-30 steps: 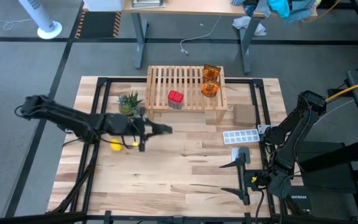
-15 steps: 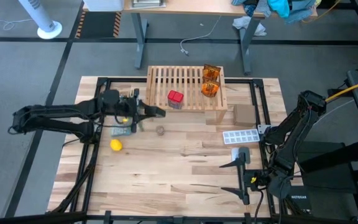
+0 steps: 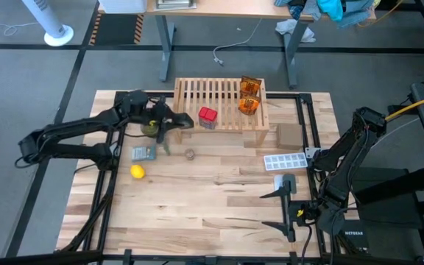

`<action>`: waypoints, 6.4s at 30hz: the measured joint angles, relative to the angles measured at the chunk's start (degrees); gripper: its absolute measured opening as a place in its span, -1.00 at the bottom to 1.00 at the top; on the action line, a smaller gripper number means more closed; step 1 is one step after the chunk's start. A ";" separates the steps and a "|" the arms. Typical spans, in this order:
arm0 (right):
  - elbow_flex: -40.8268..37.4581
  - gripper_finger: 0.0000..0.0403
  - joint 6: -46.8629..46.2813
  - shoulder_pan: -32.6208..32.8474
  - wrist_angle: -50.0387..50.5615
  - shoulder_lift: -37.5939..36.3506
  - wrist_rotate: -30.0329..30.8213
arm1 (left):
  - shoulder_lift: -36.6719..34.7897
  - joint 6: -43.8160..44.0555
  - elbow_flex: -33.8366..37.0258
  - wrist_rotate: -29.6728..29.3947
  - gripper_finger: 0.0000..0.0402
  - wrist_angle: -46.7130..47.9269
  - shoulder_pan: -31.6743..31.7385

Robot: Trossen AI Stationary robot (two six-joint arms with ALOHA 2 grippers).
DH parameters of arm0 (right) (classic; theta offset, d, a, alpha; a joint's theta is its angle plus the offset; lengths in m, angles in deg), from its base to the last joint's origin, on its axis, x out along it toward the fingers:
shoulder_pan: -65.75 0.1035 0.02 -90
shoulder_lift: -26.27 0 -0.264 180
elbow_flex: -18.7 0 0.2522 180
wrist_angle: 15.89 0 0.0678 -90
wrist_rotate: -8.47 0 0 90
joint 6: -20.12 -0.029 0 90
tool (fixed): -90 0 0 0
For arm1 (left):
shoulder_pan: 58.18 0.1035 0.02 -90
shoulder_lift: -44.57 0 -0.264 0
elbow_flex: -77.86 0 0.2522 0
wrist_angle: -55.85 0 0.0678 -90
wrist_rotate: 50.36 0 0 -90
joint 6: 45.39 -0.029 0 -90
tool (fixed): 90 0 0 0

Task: Shelf spices
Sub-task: Put the black seasoning can on the shelf, then put the brown seasoning bottle on the shelf

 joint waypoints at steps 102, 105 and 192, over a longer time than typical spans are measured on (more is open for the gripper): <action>-0.04 0.89 15.75 -28.24 7.83 -12.08 -53.00 | -22.19 20.35 -1.18 -12.83 0.05 41.02 -18.50; -0.04 0.89 16.18 -27.83 9.85 -15.47 -53.32 | -22.34 21.28 3.59 -13.01 0.05 34.88 -22.31; -38.27 0.89 16.23 -25.49 -14.94 -50.84 -51.63 | 28.46 25.81 13.14 -51.43 0.05 -30.08 -37.05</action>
